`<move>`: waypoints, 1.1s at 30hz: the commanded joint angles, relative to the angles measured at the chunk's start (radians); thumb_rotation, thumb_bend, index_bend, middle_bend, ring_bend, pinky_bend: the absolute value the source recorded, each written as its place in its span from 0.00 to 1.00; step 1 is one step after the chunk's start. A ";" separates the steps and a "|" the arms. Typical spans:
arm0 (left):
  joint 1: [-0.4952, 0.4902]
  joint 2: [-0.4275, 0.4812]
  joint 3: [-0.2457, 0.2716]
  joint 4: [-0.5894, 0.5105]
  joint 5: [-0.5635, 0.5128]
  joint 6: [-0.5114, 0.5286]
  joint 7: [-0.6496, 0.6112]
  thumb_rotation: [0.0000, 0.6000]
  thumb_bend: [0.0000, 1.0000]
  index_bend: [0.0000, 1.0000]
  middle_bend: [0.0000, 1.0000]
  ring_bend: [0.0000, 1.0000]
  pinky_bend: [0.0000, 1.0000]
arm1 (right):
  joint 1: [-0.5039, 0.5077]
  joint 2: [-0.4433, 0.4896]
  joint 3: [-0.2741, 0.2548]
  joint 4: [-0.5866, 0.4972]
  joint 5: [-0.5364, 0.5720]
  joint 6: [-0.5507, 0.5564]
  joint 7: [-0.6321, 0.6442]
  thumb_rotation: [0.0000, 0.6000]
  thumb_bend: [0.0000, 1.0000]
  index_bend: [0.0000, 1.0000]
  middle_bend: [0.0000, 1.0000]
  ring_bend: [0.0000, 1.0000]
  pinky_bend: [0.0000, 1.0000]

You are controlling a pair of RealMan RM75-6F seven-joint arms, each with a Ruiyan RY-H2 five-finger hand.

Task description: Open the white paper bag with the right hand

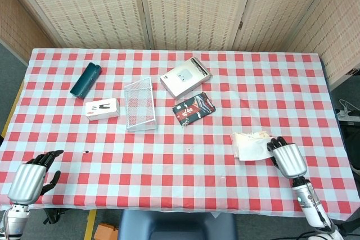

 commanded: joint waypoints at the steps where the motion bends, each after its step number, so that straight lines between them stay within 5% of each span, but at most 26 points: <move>1: 0.000 0.000 0.000 0.000 0.000 -0.001 0.000 1.00 0.43 0.25 0.33 0.35 0.55 | 0.004 -0.012 0.001 0.020 0.004 0.002 0.009 1.00 0.49 0.62 0.49 0.38 0.94; 11: 0.000 0.000 0.001 0.002 0.001 -0.001 -0.001 1.00 0.43 0.25 0.33 0.35 0.55 | 0.005 0.015 0.008 -0.037 -0.013 0.084 0.047 1.00 0.55 0.88 0.53 0.42 0.96; 17: 0.000 0.000 0.001 -0.001 0.002 -0.001 -0.003 1.00 0.43 0.25 0.33 0.35 0.55 | 0.022 0.156 0.051 -0.337 -0.034 0.157 -0.032 1.00 0.55 0.89 0.53 0.42 0.96; 25: 0.000 0.001 0.003 -0.005 0.005 -0.002 -0.003 1.00 0.43 0.25 0.33 0.35 0.55 | 0.096 0.344 0.205 -0.760 0.070 0.076 -0.308 1.00 0.55 0.89 0.53 0.43 0.96; 33: -0.002 0.002 0.006 -0.003 0.006 -0.007 -0.005 1.00 0.43 0.25 0.33 0.35 0.55 | 0.215 0.346 0.399 -0.785 0.315 -0.032 -0.479 1.00 0.55 0.90 0.53 0.43 0.97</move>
